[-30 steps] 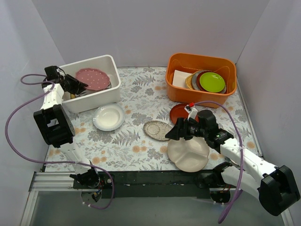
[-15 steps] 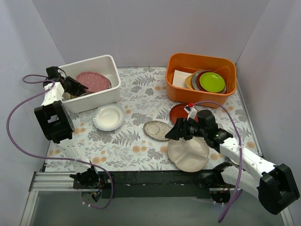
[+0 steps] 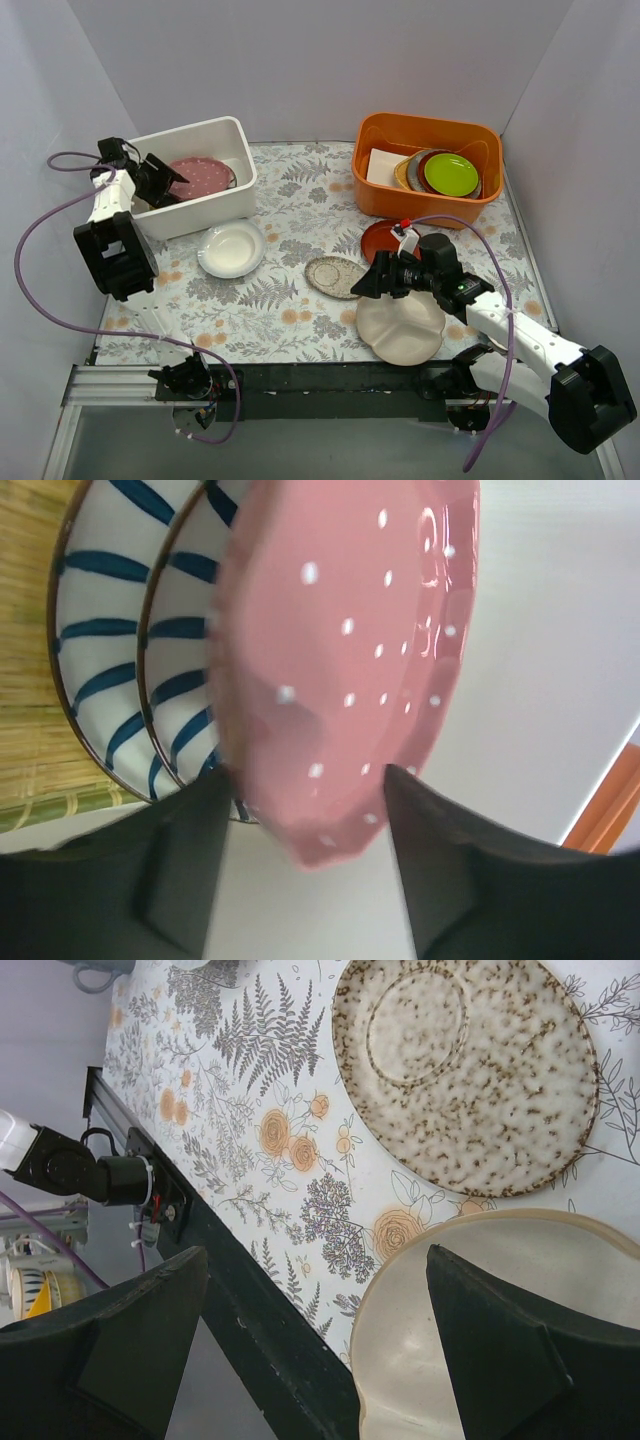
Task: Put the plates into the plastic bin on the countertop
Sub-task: Place the plate in the plastic bin.
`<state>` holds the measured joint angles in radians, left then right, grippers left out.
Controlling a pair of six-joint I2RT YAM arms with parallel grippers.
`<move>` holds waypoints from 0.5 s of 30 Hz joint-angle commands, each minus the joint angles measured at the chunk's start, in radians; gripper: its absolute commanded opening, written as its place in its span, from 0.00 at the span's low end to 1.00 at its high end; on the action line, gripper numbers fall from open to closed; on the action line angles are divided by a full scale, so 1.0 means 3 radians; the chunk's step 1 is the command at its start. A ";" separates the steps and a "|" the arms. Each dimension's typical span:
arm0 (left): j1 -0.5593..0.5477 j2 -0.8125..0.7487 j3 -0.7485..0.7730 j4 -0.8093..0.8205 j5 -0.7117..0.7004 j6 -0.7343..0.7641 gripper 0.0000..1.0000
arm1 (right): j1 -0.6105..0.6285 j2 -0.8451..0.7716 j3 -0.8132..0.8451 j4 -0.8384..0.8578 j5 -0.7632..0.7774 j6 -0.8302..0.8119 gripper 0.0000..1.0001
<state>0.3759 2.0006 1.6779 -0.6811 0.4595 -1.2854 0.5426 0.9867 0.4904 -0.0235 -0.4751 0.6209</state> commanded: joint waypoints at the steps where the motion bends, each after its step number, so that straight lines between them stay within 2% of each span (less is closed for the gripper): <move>1: 0.0015 -0.0011 0.0277 -0.0245 -0.0202 0.0250 0.65 | -0.0009 0.0009 -0.0049 0.0160 -0.0052 -0.0060 0.97; 3: 0.0010 -0.0037 0.0292 -0.0281 -0.0334 0.0281 0.71 | -0.0014 0.0014 -0.0034 0.0160 -0.0052 -0.0060 0.97; 5: 0.0015 -0.0057 0.0302 -0.0337 -0.0355 0.0291 0.85 | -0.0014 0.0004 -0.0029 0.0155 -0.0063 -0.0060 0.97; 7: 0.0010 -0.0062 0.0369 -0.0414 -0.0351 0.0271 0.91 | -0.0014 -0.0011 -0.0029 0.0150 -0.0047 -0.0065 0.97; 15: 0.0015 -0.0445 0.0308 -0.0434 -0.0504 0.0204 0.98 | -0.0014 -0.0062 -0.0014 0.0129 -0.0047 -0.0050 0.96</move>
<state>0.3630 2.0006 1.7523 -0.7979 0.3763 -1.2228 0.5426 0.9882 0.4797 -0.0193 -0.4759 0.6209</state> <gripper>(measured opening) 0.976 0.970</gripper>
